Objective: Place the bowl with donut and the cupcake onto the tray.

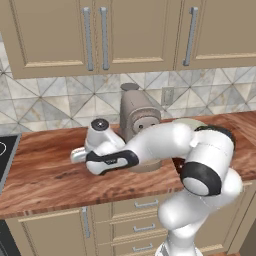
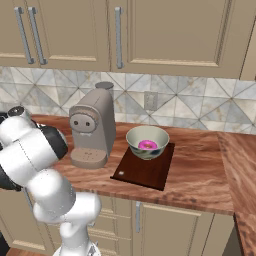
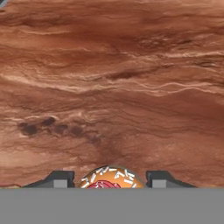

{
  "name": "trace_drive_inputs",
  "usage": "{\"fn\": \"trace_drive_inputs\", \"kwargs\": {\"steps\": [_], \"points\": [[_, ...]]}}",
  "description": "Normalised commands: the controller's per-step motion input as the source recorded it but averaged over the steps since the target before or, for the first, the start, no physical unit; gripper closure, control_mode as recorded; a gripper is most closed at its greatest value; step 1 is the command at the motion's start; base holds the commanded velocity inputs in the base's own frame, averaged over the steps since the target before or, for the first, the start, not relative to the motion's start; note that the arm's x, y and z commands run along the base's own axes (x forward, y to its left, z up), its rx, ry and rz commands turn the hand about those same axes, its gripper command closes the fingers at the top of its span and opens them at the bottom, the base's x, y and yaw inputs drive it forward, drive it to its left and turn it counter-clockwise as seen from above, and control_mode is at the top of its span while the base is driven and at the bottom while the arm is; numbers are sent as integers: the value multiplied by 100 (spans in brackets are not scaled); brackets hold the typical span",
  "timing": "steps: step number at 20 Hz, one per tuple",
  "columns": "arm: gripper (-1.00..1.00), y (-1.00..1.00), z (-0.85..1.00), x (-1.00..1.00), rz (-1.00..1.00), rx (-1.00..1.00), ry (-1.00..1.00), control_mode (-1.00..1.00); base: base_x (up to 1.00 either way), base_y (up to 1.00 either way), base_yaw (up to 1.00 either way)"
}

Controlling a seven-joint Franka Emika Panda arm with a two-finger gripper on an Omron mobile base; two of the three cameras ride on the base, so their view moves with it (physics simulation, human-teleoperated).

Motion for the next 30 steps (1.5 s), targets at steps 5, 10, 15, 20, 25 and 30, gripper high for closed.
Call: {"fn": "trace_drive_inputs", "kwargs": {"steps": [5,10,15,20,25,30], "points": [[100,-73,21,-56,0,3,0,-100,0,0,0],[100,-73,22,-55,0,3,0,-100,0,0,0],[100,-69,16,-48,0,0,0,-100,0,0,0],[100,-64,22,-41,-3,0,0,-100,0,0,0],[100,-58,25,-34,-5,0,0,-100,0,0,0],[100,-54,21,-31,-5,0,0,-100,0,0,0]]}}
